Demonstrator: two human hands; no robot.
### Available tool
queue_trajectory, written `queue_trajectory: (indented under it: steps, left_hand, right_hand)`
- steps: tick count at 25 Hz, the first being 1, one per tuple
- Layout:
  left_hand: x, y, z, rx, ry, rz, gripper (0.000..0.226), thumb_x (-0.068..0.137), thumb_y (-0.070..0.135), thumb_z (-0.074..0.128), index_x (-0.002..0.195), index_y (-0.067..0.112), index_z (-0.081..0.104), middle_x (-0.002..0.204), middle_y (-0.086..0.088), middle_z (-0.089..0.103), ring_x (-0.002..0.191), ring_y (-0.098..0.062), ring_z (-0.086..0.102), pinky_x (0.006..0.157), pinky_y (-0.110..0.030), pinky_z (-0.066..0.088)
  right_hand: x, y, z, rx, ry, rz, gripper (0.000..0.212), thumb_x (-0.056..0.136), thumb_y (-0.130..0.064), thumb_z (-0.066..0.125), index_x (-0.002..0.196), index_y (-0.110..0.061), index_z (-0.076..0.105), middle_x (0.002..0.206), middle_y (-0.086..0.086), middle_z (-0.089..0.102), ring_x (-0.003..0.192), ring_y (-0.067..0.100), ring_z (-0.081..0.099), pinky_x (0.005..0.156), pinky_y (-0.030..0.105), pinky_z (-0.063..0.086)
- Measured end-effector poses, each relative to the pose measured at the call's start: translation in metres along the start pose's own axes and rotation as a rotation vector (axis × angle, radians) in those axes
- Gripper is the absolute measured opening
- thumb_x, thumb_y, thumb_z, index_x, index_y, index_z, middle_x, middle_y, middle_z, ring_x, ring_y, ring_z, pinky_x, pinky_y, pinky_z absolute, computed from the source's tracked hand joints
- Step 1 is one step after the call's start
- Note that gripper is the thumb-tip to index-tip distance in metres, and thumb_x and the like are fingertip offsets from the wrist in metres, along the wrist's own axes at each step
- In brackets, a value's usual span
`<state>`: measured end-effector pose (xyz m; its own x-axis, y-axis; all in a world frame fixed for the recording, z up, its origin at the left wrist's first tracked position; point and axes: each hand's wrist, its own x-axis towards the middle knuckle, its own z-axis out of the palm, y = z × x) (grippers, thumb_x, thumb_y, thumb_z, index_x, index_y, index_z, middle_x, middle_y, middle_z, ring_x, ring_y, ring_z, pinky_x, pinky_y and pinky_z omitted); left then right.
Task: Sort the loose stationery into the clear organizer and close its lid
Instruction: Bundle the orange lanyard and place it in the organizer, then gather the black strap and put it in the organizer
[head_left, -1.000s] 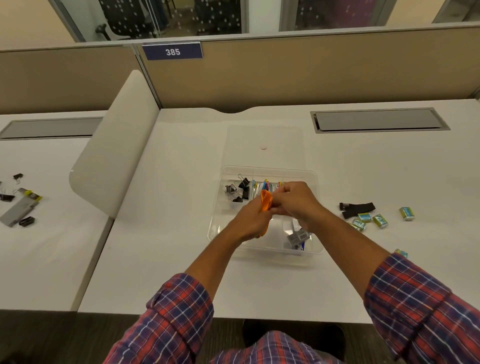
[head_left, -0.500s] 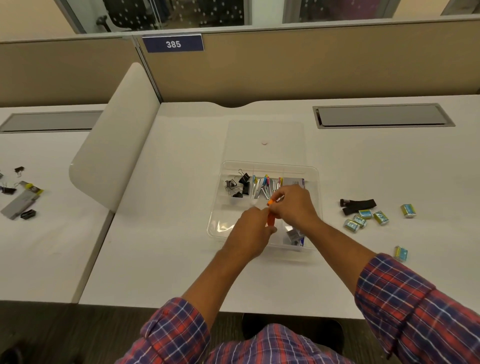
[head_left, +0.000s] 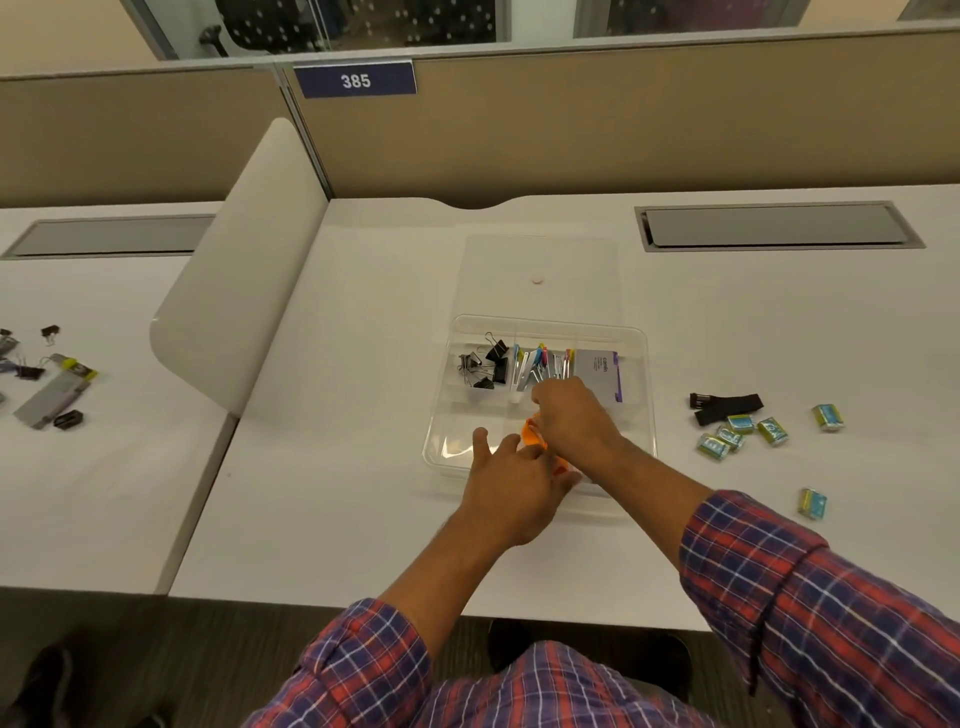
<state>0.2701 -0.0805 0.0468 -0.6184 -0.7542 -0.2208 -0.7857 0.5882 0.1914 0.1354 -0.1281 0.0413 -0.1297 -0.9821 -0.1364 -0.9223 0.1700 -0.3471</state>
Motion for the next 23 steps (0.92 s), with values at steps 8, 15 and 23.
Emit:
queue_trajectory:
  steps: [8, 15, 23]
  left_hand:
    - [0.007, -0.006, -0.001, -0.068, -0.040, 0.023, 0.077, 0.096, 0.070, 0.006, 0.130, 0.027, 0.061, 0.138, 0.004, 0.063, 0.136, -0.021, 0.051, 0.119, -0.068, 0.002]
    - [0.025, 0.012, -0.007, -0.063, 0.385, -0.131, 0.036, 0.103, 0.043, 0.046, 0.119, 0.020, 0.068, 0.116, 0.000, 0.071, 0.111, -0.022, 0.064, 0.098, -0.041, 0.042]
    - [0.084, 0.078, -0.026, -0.101, 0.458, 0.008, 0.048, 0.101, 0.040, 0.056, 0.141, 0.013, 0.056, 0.145, -0.008, 0.058, 0.139, -0.027, 0.048, 0.121, -0.047, 0.030]
  right_hand:
    - [-0.010, 0.029, -0.013, 0.289, 0.105, -0.023, 0.020, 0.096, -0.006, 0.059, 0.110, -0.011, 0.073, 0.107, 0.006, 0.074, 0.101, 0.019, 0.064, 0.089, 0.025, 0.043]
    - [-0.023, 0.050, -0.024, 0.470, 0.196, -0.060, 0.030, 0.096, -0.011, 0.059, 0.125, -0.016, 0.067, 0.120, 0.004, 0.070, 0.104, 0.013, 0.062, 0.096, 0.031, 0.050]
    - [-0.032, 0.154, -0.048, 0.327, 0.272, 0.141, 0.033, 0.099, -0.022, 0.058, 0.132, -0.018, 0.062, 0.134, 0.004, 0.061, 0.120, 0.023, 0.059, 0.103, 0.049, 0.045]
